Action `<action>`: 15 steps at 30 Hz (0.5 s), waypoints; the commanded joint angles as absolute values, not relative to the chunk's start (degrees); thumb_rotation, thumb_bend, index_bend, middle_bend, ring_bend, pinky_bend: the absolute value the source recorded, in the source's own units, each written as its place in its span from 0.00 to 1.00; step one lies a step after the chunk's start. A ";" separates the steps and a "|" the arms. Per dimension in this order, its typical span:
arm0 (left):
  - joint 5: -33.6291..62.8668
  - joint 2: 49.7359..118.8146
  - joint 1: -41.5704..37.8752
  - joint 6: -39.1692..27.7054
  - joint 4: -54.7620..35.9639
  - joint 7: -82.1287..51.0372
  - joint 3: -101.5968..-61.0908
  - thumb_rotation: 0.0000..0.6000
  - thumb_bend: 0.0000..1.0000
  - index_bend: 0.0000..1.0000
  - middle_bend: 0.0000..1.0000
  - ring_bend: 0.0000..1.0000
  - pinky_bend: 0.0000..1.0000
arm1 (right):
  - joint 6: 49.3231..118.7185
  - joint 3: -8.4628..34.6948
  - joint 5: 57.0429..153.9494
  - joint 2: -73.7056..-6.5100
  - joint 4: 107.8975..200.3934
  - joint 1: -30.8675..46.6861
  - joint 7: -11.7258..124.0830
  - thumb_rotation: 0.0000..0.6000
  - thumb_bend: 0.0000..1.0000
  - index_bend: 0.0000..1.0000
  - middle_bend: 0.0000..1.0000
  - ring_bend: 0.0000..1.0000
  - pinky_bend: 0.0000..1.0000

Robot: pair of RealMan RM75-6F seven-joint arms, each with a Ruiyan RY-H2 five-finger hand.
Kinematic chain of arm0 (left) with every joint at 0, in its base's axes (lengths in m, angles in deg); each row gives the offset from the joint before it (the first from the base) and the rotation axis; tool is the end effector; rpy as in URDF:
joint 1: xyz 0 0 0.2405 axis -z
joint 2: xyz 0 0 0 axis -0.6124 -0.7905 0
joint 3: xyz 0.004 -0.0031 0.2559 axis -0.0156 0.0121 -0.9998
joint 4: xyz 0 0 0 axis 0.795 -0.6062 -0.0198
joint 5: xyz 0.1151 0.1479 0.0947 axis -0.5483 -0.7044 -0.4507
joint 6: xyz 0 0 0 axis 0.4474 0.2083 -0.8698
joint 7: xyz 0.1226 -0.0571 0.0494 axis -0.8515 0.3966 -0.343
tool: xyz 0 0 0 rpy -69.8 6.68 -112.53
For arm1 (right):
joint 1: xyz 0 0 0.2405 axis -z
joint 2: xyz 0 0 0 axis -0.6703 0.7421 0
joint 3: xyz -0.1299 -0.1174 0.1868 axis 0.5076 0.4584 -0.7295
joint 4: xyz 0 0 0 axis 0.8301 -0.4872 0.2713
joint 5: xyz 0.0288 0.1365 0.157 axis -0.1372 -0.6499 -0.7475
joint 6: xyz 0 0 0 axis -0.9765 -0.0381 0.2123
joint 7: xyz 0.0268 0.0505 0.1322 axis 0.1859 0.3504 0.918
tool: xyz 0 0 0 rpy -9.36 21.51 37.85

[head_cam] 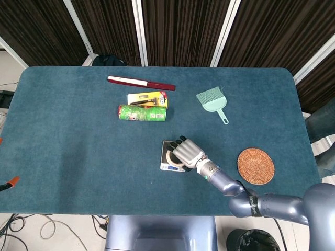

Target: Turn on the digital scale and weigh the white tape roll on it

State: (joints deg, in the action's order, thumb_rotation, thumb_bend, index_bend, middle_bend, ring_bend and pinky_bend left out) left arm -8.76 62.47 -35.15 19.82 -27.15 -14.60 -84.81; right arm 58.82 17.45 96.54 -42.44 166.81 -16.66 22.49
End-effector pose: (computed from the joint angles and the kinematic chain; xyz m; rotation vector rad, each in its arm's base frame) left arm -0.3229 0.1751 0.1956 -1.2969 -0.7892 -0.8842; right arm -0.0908 -0.3528 -0.0434 2.2919 -0.7052 0.6468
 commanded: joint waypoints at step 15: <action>-8.73 62.51 -35.09 19.75 -27.00 -14.51 -84.75 1.00 0.03 0.00 0.00 0.00 0.00 | 60.82 17.94 91.63 -45.10 164.89 -19.46 19.69 1.00 0.37 0.31 0.26 0.24 0.15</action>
State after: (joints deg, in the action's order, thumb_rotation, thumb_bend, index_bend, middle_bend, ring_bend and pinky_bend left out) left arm -8.73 62.51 -35.09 19.75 -27.00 -14.52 -84.75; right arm 60.81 17.92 91.65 -45.08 164.92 -19.42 19.72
